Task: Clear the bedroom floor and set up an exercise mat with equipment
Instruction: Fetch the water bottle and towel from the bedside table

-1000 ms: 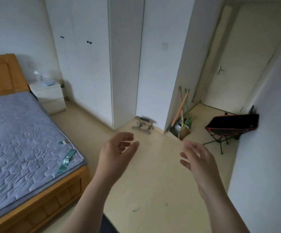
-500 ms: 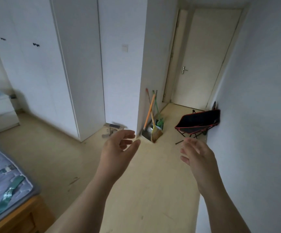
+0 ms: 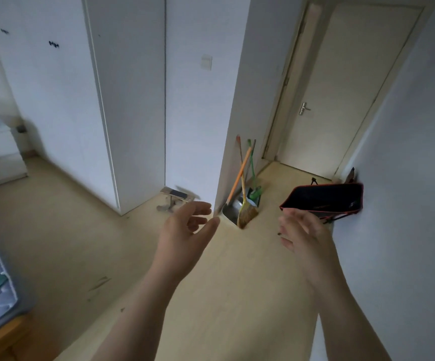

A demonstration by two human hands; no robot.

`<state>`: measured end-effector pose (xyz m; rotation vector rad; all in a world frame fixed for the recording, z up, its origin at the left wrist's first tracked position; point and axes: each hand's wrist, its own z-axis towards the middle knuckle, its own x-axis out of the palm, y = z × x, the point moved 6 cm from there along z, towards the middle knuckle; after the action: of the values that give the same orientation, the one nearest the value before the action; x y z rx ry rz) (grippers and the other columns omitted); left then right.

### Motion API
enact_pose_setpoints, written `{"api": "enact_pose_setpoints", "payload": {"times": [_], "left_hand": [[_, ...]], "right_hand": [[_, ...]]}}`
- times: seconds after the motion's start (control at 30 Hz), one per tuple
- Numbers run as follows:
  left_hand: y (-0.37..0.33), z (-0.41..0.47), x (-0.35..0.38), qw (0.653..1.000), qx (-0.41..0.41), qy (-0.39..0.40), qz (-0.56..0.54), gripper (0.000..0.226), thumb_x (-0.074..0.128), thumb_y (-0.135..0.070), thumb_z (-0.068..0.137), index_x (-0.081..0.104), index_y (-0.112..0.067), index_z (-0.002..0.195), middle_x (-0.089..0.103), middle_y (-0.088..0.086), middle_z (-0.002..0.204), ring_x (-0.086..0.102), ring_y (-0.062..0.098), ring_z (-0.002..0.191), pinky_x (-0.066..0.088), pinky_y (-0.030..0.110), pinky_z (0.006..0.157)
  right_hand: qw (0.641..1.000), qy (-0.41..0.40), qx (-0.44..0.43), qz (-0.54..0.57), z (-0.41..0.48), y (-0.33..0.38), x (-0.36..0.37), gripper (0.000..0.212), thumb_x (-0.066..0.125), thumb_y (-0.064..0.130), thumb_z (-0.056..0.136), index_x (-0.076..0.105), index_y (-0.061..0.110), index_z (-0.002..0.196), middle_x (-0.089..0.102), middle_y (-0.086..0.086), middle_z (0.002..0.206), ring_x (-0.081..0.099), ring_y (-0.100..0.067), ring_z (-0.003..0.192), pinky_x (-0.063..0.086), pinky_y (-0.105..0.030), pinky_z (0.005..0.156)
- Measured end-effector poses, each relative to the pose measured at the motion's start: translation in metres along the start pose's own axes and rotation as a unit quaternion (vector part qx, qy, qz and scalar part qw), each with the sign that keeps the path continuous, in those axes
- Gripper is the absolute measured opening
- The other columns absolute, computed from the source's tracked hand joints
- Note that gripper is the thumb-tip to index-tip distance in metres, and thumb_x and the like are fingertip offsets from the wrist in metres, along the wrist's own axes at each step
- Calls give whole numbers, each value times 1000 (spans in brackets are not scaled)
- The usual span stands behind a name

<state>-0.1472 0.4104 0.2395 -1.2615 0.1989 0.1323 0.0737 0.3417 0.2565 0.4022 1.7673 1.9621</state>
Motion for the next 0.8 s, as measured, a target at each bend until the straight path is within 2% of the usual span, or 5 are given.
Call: {"api": "enact_pose_setpoints", "payload": {"times": [0.2,0.43,0.57,0.67,0.8], "left_hand": [[40,108,-28,999,-14,-31,5,16,70,-27,83,67,-28,99,69,-15,95,66,0,85,47,15,73],[79,219,-53,996,-36,-78,27,14,70,-24,83,65,-32,93,69,-16,92,64,-5,80,47,9,68],[99,278,-43,995,-45,-80,50,16,70,-23,82,66,-31,96,69,-16,93,66,-3,83,51,17,75],[115,328,-41,989,-46,-123,63,17,70,-22,83,66,-30,98,70,-15,95,66,-3,84,50,16,74],[132,380,-42,981,-63,-167,72,21,71,-23,82,67,-27,103,70,-14,97,67,1,85,54,25,78]], "right_hand": [[1000,26,12,7,106,-11,91,10,61,18,92,63,28,93,67,4,101,65,-18,101,50,-28,76],[997,73,22,13,212,-20,186,12,61,13,91,65,24,94,69,2,95,66,-18,93,54,-34,83],[996,86,24,23,279,-30,217,11,61,15,91,65,23,98,69,-2,100,66,-19,99,55,-37,88],[992,123,15,17,338,-36,245,11,62,21,89,66,26,99,68,-1,102,65,-20,103,53,-43,94],[985,174,3,16,402,-33,288,21,64,35,76,67,30,96,69,7,103,64,-18,107,51,-48,96]]}}
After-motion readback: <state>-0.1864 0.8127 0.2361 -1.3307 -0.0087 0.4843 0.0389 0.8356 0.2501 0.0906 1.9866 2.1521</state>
